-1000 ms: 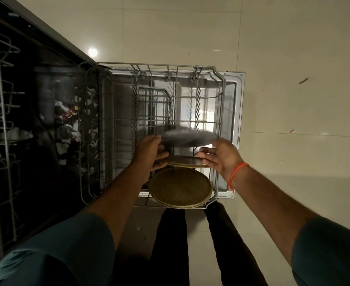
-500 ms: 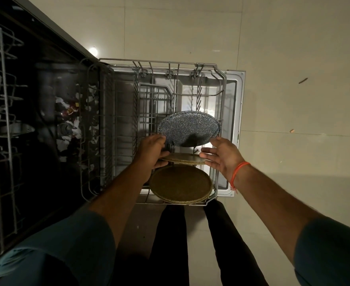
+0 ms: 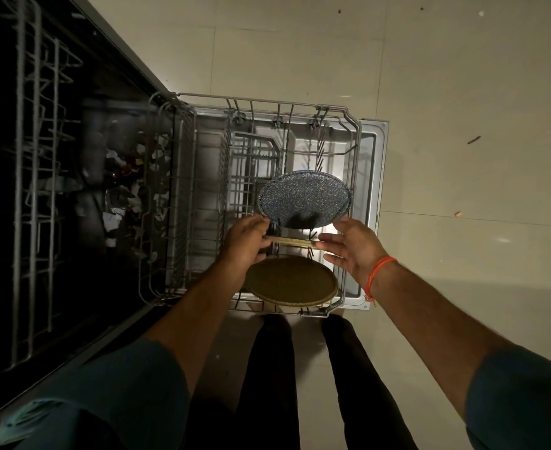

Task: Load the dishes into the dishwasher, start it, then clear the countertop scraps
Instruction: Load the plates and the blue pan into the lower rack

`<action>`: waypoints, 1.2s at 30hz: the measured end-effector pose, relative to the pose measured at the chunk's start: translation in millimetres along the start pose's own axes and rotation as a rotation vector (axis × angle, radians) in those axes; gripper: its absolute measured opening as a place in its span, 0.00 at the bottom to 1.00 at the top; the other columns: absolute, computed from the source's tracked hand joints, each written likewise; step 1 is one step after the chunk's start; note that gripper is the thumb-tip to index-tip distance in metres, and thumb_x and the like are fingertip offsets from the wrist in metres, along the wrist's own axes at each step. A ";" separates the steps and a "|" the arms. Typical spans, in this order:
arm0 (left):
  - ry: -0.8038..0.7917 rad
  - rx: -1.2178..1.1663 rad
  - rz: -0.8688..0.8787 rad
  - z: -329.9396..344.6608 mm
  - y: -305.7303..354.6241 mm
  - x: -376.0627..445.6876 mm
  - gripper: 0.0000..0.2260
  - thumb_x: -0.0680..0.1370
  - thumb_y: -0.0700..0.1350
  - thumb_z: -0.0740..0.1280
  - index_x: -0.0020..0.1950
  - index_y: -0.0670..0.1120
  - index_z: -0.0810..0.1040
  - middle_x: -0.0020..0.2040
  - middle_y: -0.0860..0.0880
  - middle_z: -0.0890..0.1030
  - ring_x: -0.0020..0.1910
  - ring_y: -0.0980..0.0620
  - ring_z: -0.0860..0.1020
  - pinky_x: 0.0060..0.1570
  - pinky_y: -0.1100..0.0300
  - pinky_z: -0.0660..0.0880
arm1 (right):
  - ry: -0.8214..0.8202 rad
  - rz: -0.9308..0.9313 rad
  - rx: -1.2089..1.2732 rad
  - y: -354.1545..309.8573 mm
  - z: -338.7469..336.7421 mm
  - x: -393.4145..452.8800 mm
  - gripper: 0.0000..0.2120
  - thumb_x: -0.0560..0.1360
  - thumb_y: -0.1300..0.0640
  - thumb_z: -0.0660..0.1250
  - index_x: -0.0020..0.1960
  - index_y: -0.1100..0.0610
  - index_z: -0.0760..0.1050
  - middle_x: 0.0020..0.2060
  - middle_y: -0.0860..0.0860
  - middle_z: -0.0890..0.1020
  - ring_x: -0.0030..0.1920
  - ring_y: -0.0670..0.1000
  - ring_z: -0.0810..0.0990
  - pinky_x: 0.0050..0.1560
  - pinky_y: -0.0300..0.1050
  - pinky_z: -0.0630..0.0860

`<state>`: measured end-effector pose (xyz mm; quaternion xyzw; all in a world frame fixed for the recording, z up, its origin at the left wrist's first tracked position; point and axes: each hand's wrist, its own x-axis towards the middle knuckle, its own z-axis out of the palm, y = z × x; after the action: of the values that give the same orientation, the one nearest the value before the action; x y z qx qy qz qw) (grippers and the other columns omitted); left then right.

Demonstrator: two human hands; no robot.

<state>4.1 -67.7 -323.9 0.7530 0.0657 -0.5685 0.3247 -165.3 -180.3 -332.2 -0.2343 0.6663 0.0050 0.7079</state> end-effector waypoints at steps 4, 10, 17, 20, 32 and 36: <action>-0.011 0.006 0.008 -6.8 -14.0 -10.5 0.15 0.85 0.49 0.63 0.72 0.51 0.74 0.66 0.48 0.79 0.60 0.51 0.80 0.55 0.54 0.79 | 0.002 -0.003 0.005 8.1 3.0 -10.7 0.12 0.84 0.56 0.60 0.67 0.51 0.69 0.51 0.56 0.85 0.49 0.56 0.84 0.52 0.50 0.78; -0.001 -0.018 -0.012 -17.5 -35.8 -20.7 0.16 0.84 0.49 0.64 0.73 0.52 0.74 0.67 0.49 0.78 0.58 0.52 0.81 0.56 0.53 0.80 | 0.012 -0.006 -0.007 16.2 6.5 -17.3 0.10 0.83 0.56 0.60 0.64 0.52 0.71 0.47 0.54 0.85 0.46 0.54 0.84 0.49 0.48 0.78; -0.013 -0.089 0.003 -31.6 -43.6 -29.2 0.17 0.84 0.50 0.66 0.73 0.52 0.74 0.67 0.50 0.79 0.59 0.53 0.81 0.55 0.55 0.79 | 0.026 -0.049 -0.094 9.1 16.0 -20.7 0.10 0.84 0.56 0.58 0.64 0.52 0.71 0.49 0.55 0.84 0.47 0.54 0.84 0.49 0.48 0.78; -0.015 -0.119 0.025 -36.2 -42.7 -35.5 0.18 0.84 0.51 0.65 0.74 0.52 0.73 0.68 0.50 0.79 0.60 0.54 0.80 0.58 0.55 0.78 | 0.019 -0.060 -0.112 11.9 23.2 -29.8 0.08 0.84 0.56 0.58 0.60 0.51 0.73 0.50 0.55 0.84 0.51 0.54 0.84 0.48 0.48 0.78; -0.037 -0.214 0.077 -48.6 -66.3 -66.8 0.19 0.83 0.54 0.66 0.74 0.54 0.73 0.68 0.51 0.79 0.61 0.54 0.81 0.54 0.57 0.78 | -0.001 -0.153 -0.197 29.1 38.1 -55.7 0.06 0.82 0.59 0.61 0.55 0.52 0.76 0.53 0.55 0.82 0.52 0.54 0.81 0.51 0.50 0.79; -0.047 -0.252 0.065 -45.2 -71.4 -62.7 0.20 0.83 0.56 0.65 0.74 0.53 0.72 0.68 0.52 0.79 0.62 0.54 0.80 0.63 0.52 0.77 | 0.042 -0.230 -0.289 2.6 30.6 -41.7 0.08 0.82 0.61 0.62 0.60 0.56 0.75 0.53 0.55 0.81 0.51 0.52 0.80 0.55 0.53 0.81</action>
<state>-14.2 30.5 -290.7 0.6943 0.1047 -0.5626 0.4365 -142.0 -154.9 -293.5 -0.4082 0.6420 0.0150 0.6489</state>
